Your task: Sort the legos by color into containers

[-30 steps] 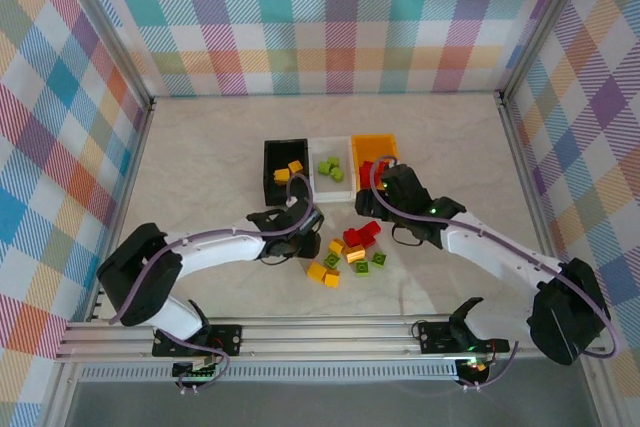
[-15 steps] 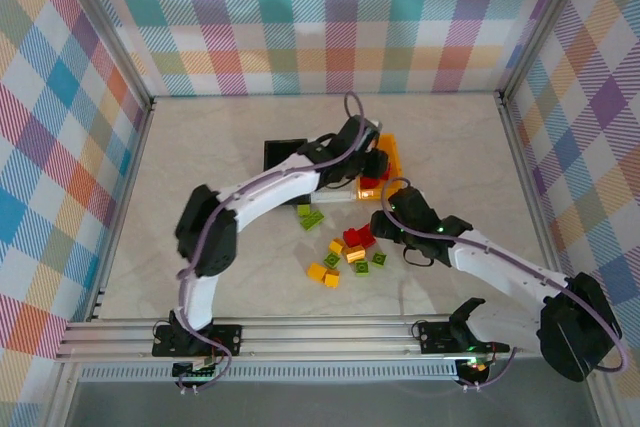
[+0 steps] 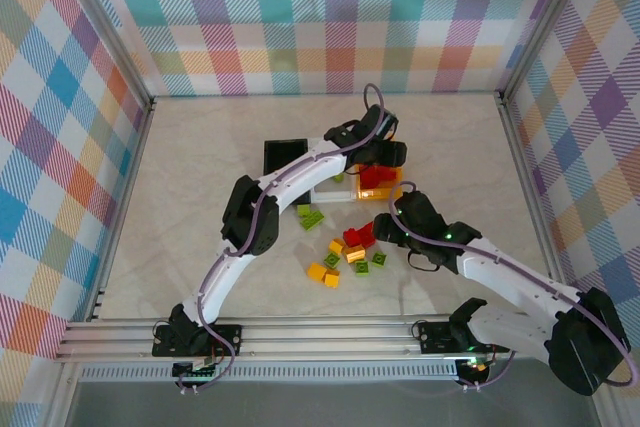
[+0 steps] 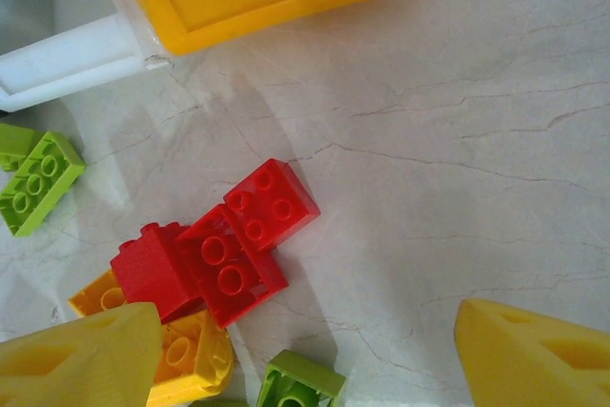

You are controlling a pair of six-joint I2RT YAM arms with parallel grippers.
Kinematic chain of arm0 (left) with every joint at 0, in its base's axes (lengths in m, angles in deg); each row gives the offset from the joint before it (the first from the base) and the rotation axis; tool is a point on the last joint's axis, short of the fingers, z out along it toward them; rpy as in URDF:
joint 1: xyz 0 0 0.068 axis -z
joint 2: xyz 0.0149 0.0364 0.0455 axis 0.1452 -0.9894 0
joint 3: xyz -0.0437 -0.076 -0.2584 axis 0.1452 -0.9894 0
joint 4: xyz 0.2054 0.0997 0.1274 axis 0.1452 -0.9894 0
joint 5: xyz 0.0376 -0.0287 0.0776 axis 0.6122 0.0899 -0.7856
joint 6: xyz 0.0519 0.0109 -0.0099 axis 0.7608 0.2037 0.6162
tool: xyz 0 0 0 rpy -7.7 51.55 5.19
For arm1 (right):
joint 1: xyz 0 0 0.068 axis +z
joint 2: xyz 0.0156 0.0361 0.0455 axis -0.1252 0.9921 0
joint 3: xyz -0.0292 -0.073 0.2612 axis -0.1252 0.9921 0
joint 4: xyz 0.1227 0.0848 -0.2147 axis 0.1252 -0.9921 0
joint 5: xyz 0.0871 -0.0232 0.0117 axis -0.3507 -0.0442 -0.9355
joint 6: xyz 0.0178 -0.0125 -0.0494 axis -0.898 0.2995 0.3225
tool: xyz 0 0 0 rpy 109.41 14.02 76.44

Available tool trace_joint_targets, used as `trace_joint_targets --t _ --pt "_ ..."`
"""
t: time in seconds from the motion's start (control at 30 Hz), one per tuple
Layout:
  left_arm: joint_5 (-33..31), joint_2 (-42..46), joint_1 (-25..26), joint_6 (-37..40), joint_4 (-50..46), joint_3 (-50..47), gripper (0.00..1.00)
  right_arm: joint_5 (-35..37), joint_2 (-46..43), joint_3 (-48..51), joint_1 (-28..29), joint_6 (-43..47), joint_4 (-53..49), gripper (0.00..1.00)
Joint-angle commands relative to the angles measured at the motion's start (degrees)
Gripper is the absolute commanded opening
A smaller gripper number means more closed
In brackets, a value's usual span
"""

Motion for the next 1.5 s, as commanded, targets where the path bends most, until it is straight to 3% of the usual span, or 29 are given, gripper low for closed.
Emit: trace_joint_targets --t 0.0,0.1,0.23,0.27,0.3,0.53,0.63,0.77,1.03,1.47 --pt "0.6 3.2 -0.3 0.0 -1.5 1.5 0.72 -1.7 -0.6 -0.6 -0.4 1.1 -1.6 0.81" --pt "1.3 8.2 -0.2 0.0 -0.5 -1.4 0.76 -3.0 0.8 -1.4 -0.4 2.3 -1.4 0.81" --pt "2.1 22.0 0.6 -1.2 7.1 -18.3 0.84 -4.8 5.2 -2.8 -0.4 2.9 -0.3 0.81" --pt "2.1 26.0 0.8 -1.9 10.2 -23.9 0.87 -5.0 6.3 -3.2 -0.4 2.7 0.4 0.81" --pt "2.1 29.5 1.0 -2.5 12.0 -28.6 0.99 -5.5 7.3 -3.4 -0.4 2.4 1.2 0.81" --pt "-1.9 56.0 2.0 -7.3 18.7 -61.3 1.0 -8.2 15.5 -7.1 -0.3 1.3 5.4 0.8" --pt "-5.1 65.6 2.2 -9.1 17.4 -71.6 1.0 -11.3 18.1 -8.4 1.1 2.9 8.0 0.77" --pt "-9.5 77.7 2.3 -12.1 11.4 -82.5 1.0 -9.5 22.8 -13.2 4.7 6.0 5.3 0.73" --pt "-15.0 92.2 2.1 -15.7 4.5 -92.3 1.0 -1.5 31.7 -20.5 9.3 8.1 -3.5 0.61" --pt "-17.2 93.7 2.0 -16.4 3.4 -94.2 1.0 4.3 38.9 -25.8 13.2 9.5 -9.2 0.52"
